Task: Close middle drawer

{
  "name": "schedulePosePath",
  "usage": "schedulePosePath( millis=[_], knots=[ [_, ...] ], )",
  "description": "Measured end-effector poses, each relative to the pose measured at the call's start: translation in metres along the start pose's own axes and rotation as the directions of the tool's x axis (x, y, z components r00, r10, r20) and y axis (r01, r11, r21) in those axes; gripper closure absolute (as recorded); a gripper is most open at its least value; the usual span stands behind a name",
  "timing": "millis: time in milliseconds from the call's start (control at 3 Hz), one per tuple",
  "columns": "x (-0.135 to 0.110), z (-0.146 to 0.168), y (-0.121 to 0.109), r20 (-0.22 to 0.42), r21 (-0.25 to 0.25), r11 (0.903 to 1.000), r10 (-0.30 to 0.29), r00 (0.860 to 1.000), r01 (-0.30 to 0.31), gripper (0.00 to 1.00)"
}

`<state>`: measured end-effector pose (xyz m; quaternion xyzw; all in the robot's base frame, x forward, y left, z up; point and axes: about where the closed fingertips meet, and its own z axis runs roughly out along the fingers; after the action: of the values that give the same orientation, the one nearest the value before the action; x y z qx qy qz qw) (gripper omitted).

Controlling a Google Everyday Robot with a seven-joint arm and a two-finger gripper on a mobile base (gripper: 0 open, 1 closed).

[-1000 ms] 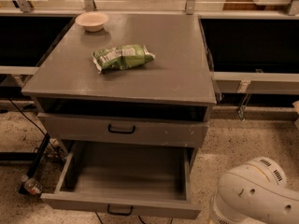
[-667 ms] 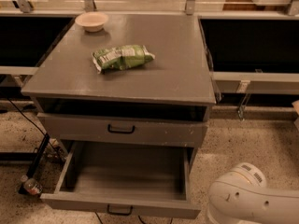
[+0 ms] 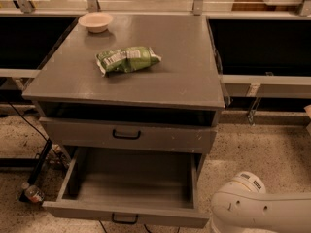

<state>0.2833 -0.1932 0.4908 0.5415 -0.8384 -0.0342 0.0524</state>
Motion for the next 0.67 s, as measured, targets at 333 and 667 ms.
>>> schedulePosePath(
  millis=[333, 667],
  knots=[
    [0.005, 0.012, -0.004, 0.010, 0.012, 0.9987, 0.050, 0.999, -0.050, 1.00],
    [0.003, 0.023, 0.002, 0.004, 0.030, 0.9985, 0.047, 0.999, -0.047, 1.00]
  ],
)
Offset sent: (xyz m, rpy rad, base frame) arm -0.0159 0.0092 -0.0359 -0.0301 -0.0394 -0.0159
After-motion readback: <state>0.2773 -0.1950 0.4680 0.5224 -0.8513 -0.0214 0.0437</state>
